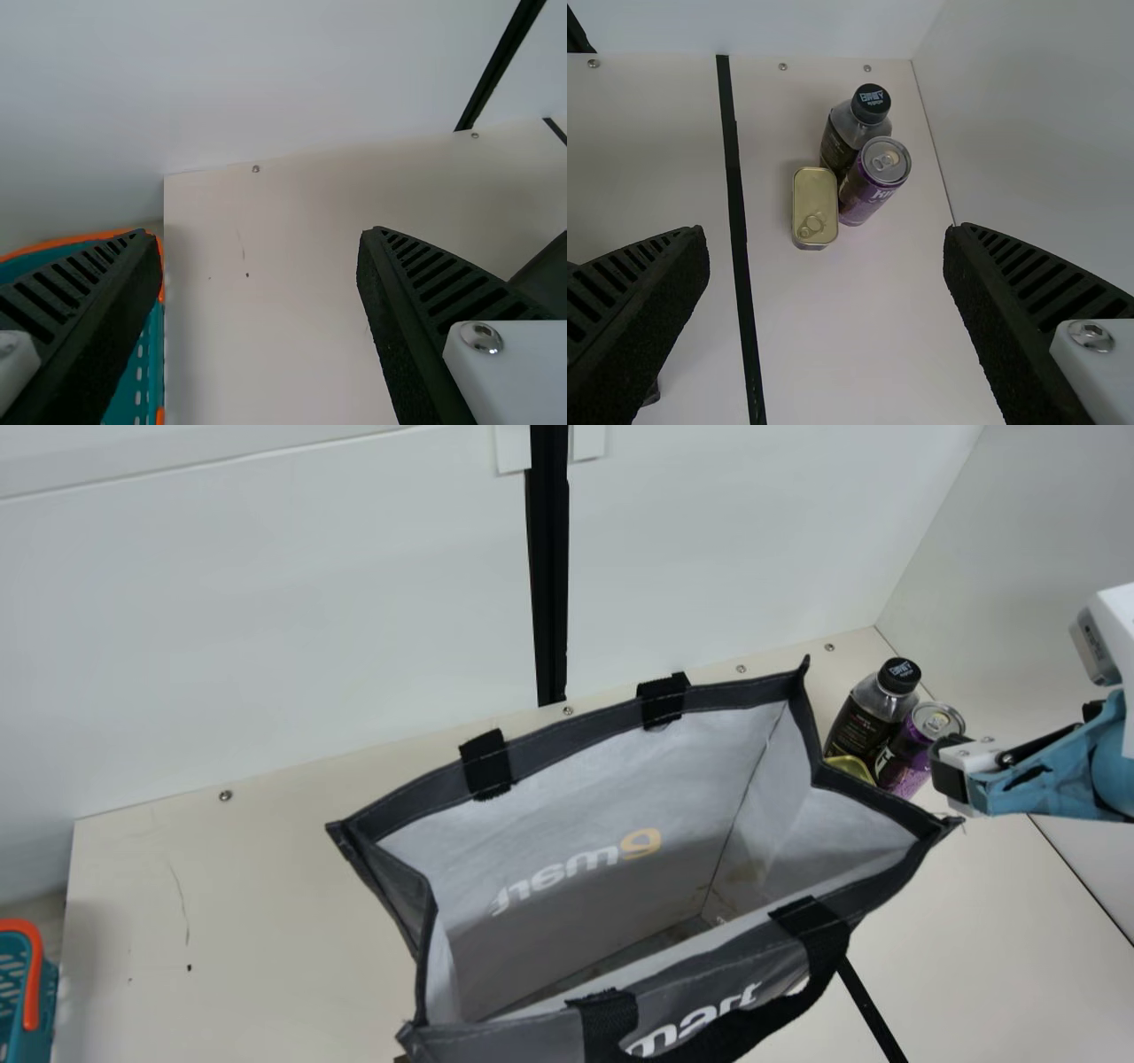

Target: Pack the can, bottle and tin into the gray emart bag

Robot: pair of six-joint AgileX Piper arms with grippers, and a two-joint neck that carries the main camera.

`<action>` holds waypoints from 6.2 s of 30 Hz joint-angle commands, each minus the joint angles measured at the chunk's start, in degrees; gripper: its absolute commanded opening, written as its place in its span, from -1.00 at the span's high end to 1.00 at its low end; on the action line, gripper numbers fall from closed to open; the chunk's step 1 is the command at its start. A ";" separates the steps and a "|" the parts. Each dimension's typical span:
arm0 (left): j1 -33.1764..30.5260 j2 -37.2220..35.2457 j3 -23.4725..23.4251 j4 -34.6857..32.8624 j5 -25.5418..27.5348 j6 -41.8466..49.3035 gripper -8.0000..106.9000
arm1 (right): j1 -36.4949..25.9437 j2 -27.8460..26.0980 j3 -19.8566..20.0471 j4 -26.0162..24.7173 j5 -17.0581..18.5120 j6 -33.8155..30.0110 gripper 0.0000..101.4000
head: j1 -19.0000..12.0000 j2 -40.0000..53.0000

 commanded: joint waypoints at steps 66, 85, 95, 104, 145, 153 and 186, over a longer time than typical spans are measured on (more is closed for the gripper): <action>-30.10 29.39 -37.91 3.26 -1.11 6.15 -0.71 | 0.00 0.00 0.00 0.00 0.00 0.00 -0.79 | -1.30 -0.05; -26.90 38.06 -46.75 -7.69 1.02 20.96 -0.71 | 0.00 0.00 0.00 0.00 0.00 0.00 -0.79 | -1.30 -0.05; -26.34 41.82 -49.01 -11.35 1.32 26.12 -0.71 | 0.00 0.00 0.00 0.00 0.00 0.00 -0.79 | -1.30 -0.05; -25.92 44.74 -50.58 -13.49 1.32 29.30 -0.71 | 0.00 0.00 0.00 0.00 0.00 0.00 -0.79 | -1.30 -0.05; -24.73 54.97 -54.12 -16.20 1.32 33.47 -0.71 | 0.00 0.00 0.00 0.00 0.00 0.00 -0.79 | -1.30 -0.05; -24.74 55.78 -53.50 -15.90 1.32 33.74 -0.71 | 0.00 0.00 0.00 0.00 0.00 0.00 -0.79 | -1.30 -0.05; -25.87 49.89 -48.00 -5.57 1.32 23.59 0.68 | 0.00 0.00 0.00 0.00 0.00 0.00 -0.79 | -1.30 -0.05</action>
